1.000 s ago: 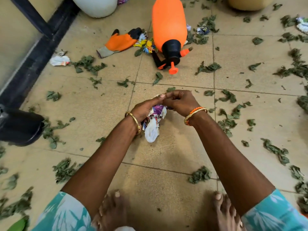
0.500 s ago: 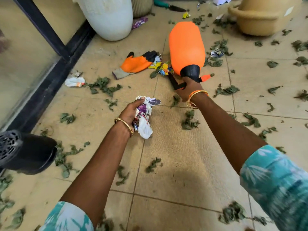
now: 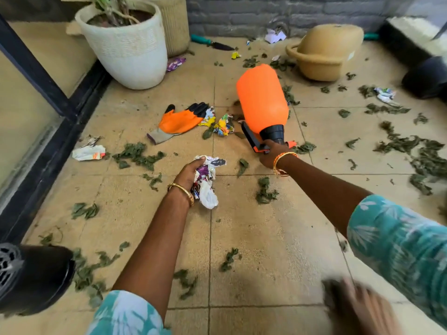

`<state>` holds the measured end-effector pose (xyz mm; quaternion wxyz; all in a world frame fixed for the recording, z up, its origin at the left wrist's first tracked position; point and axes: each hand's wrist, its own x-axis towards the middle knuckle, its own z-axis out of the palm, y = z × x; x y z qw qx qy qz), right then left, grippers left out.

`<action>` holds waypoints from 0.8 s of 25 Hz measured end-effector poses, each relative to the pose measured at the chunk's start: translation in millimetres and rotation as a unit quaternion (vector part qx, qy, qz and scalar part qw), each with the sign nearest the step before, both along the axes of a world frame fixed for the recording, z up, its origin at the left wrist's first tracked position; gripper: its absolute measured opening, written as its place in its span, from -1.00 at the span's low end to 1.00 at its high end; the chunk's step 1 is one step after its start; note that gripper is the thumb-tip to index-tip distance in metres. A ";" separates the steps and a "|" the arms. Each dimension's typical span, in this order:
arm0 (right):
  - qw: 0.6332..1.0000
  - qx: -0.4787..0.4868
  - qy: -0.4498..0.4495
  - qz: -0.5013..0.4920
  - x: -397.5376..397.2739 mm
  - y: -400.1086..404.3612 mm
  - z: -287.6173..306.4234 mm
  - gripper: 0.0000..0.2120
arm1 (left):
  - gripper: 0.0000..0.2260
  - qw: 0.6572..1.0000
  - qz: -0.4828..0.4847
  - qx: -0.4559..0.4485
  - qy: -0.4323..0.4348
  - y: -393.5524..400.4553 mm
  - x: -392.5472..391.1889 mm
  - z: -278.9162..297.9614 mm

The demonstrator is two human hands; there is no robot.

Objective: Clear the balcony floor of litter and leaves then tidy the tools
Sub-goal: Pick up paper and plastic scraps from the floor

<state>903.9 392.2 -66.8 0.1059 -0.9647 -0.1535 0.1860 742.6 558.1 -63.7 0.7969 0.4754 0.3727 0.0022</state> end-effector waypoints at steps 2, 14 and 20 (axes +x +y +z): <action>0.999 -0.004 0.032 0.000 1.7 -1.1 5.7 -0.47 | -0.80 1.000 -0.021 0.000 0.008 -0.2 4.2 2.5; 0.989 0.063 -0.136 -0.009 35.3 -13.0 -34.0 -0.66 | -0.79 0.999 0.021 -0.024 -0.009 8.0 9.9 -21.7; 0.953 0.235 -0.160 -0.104 58.5 -26.9 -42.6 -0.69 | -0.74 0.998 0.064 -0.009 0.027 21.3 11.5 -29.1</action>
